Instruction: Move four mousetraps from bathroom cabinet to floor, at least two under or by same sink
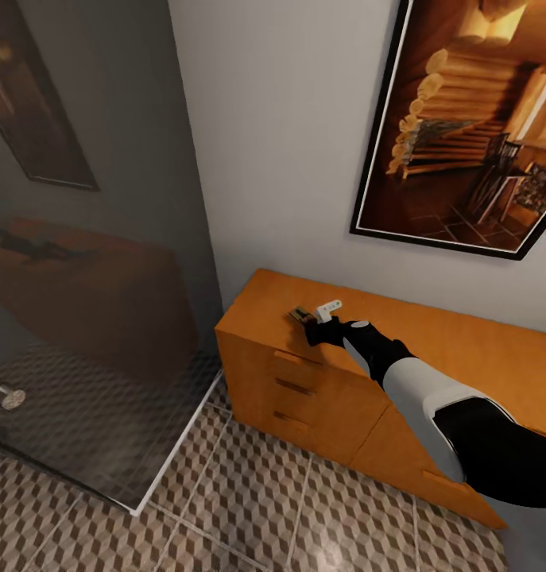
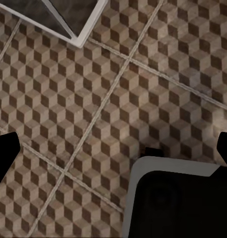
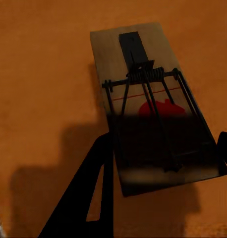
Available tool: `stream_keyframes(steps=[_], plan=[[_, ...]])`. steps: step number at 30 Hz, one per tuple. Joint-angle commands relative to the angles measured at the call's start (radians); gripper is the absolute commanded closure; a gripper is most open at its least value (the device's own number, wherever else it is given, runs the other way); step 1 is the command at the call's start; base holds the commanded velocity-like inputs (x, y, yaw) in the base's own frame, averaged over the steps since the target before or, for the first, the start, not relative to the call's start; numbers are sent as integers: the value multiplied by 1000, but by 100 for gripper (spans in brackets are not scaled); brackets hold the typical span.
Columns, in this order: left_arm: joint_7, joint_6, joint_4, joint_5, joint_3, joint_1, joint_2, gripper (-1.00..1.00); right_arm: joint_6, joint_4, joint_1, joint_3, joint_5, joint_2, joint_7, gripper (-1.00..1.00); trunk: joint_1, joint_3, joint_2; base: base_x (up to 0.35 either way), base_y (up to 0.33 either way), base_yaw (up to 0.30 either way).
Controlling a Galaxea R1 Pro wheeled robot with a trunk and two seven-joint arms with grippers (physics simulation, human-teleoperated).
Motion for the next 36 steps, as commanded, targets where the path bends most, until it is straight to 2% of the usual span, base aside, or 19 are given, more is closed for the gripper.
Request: stream_keyframes(steps=[1,16,36], plan=[[5,-5,3,2,-9,-1,-1,-100,6,-1,-1,3,-6,-1,1,100,0,-2,-2,-337,28,0],[5,-5,3,2,-9,-1,-1,-100,6,0,-1,3,-6,-2,1,100,0,-2,-2,-277,164,0],[5,-5,3,2,-9,-1,-1,-100,6,6,-1,3,-6,-2,1,100,0,-2,-2,-168,248,0]])
